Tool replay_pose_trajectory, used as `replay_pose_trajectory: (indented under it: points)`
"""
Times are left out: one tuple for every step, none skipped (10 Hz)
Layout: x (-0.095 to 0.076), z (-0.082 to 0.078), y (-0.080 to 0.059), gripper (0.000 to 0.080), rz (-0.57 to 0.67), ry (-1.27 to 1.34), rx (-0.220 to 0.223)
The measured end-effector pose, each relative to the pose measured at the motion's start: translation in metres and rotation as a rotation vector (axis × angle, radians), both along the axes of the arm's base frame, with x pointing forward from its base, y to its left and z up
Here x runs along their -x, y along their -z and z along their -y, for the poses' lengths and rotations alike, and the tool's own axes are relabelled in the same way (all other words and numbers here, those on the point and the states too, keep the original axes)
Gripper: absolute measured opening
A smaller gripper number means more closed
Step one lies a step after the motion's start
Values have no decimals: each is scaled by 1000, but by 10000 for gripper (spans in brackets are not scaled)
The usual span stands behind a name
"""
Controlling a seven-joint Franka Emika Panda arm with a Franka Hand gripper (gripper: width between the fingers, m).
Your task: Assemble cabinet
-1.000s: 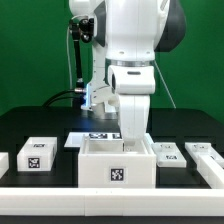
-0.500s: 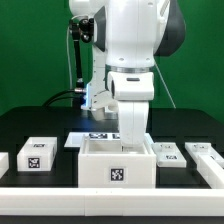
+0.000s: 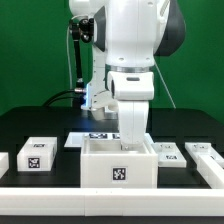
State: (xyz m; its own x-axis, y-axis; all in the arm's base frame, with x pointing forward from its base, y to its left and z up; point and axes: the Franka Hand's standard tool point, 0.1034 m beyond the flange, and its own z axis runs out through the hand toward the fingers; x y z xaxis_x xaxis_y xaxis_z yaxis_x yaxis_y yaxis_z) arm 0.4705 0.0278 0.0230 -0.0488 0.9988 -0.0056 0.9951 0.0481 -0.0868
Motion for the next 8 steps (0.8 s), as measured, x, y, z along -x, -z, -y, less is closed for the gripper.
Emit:
replay_pose_trajectory:
  points:
    - [0, 0, 0, 34, 0, 0, 0]
    - [0, 0, 0, 34, 0, 0, 0]
    - [0, 0, 0, 34, 0, 0, 0]
    - [0, 0, 0, 34, 0, 0, 0]
    - [-1, 0, 0, 34, 1, 0, 0]
    - [-8, -4, 1, 34, 10, 6, -4]
    - [-20, -13, 0, 34, 24, 18, -9]
    - [-29, -26, 0, 34, 35, 36, -17]
